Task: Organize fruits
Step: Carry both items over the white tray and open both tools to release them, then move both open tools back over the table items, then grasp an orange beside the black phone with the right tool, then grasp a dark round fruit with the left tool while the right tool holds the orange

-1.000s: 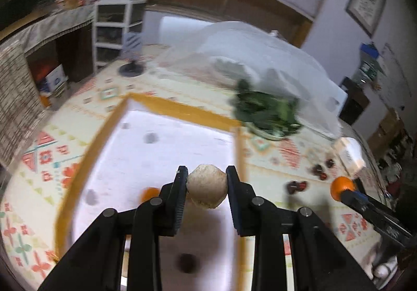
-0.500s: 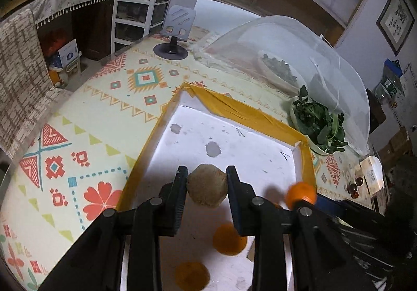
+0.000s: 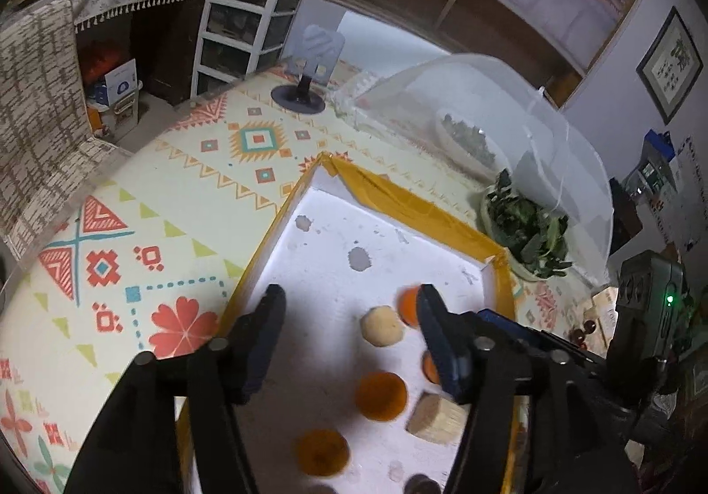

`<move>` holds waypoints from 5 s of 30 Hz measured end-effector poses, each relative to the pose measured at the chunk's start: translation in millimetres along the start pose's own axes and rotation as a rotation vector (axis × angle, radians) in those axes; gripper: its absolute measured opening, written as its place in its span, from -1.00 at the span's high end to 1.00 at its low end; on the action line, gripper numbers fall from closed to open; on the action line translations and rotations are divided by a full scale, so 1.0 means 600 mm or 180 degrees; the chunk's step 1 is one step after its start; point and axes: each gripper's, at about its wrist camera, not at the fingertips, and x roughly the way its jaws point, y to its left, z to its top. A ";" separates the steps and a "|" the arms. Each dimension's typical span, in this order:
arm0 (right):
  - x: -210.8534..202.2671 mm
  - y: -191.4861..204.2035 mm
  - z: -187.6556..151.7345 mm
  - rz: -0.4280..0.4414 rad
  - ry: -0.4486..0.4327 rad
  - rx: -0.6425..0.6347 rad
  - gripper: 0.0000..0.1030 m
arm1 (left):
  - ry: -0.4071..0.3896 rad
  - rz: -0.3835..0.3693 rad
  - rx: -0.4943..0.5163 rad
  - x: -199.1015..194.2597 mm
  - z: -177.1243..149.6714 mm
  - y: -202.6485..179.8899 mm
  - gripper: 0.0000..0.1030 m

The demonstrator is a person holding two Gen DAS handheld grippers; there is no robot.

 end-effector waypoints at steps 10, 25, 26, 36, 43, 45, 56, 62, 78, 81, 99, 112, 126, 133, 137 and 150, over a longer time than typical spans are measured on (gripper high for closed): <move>-0.190 -0.084 -0.083 -0.0107 -0.0477 0.0117 -0.06 | -0.0186 -0.0428 0.0026 -0.097 -0.070 -0.098 -0.56; -0.431 -0.394 -0.297 -0.1006 -0.0743 0.0985 -0.20 | -0.0163 -0.0565 0.0322 -0.103 -0.181 -0.272 -0.65; -0.446 -0.412 -0.307 -0.1063 -0.0781 0.1050 -0.20 | -0.0129 -0.0568 0.0340 -0.098 -0.184 -0.277 -0.65; -0.572 -0.556 -0.337 -0.1328 -0.1237 0.1569 -0.20 | 0.0073 -0.0595 0.0505 -0.053 -0.211 -0.332 -0.65; -0.517 -0.594 -0.286 -0.1222 -0.1037 0.1584 -0.20 | 0.0168 -0.0607 0.0559 -0.035 -0.221 -0.350 -0.65; -0.498 -0.600 -0.279 -0.1250 -0.0928 0.1580 -0.20 | 0.0185 -0.0608 0.0544 -0.032 -0.220 -0.347 -0.65; -0.512 -0.576 -0.283 -0.1045 -0.0974 0.1520 -0.22 | 0.0260 -0.0637 0.0543 -0.013 -0.219 -0.345 -0.65; -0.447 -0.547 -0.275 -0.0935 -0.0718 0.1362 -0.22 | 0.0327 -0.0627 0.0589 0.001 -0.229 -0.351 -0.65; -0.361 -0.449 -0.277 -0.1102 -0.0524 0.0876 -0.08 | 0.0336 -0.0480 0.0801 0.024 -0.233 -0.367 -0.65; -0.370 -0.463 -0.280 -0.1060 -0.0603 0.0958 0.38 | 0.0346 -0.0431 0.0897 0.041 -0.236 -0.378 -0.65; -0.392 -0.469 -0.282 -0.0768 -0.0950 0.1034 0.42 | 0.0686 -0.0802 0.1583 0.231 -0.198 -0.591 -0.20; -0.388 -0.474 -0.281 -0.0623 -0.0917 0.1073 0.42 | 0.0885 -0.0774 0.1573 0.334 -0.196 -0.620 0.57; -0.373 -0.465 -0.267 -0.0554 -0.0742 0.1049 0.13 | 0.0982 -0.1105 0.1305 0.273 -0.173 -0.575 0.54; -0.333 -0.441 -0.232 -0.0860 -0.0599 0.0772 0.10 | 0.1017 -0.1025 0.1376 0.289 -0.178 -0.581 0.21; -0.329 -0.447 -0.234 -0.0926 -0.0579 0.0802 0.38 | 0.1076 -0.0970 0.1598 0.303 -0.202 -0.598 0.20; -0.332 -0.462 -0.251 -0.0642 -0.0569 0.1010 0.33 | 0.0851 -0.0659 0.2216 0.300 -0.256 -0.632 0.48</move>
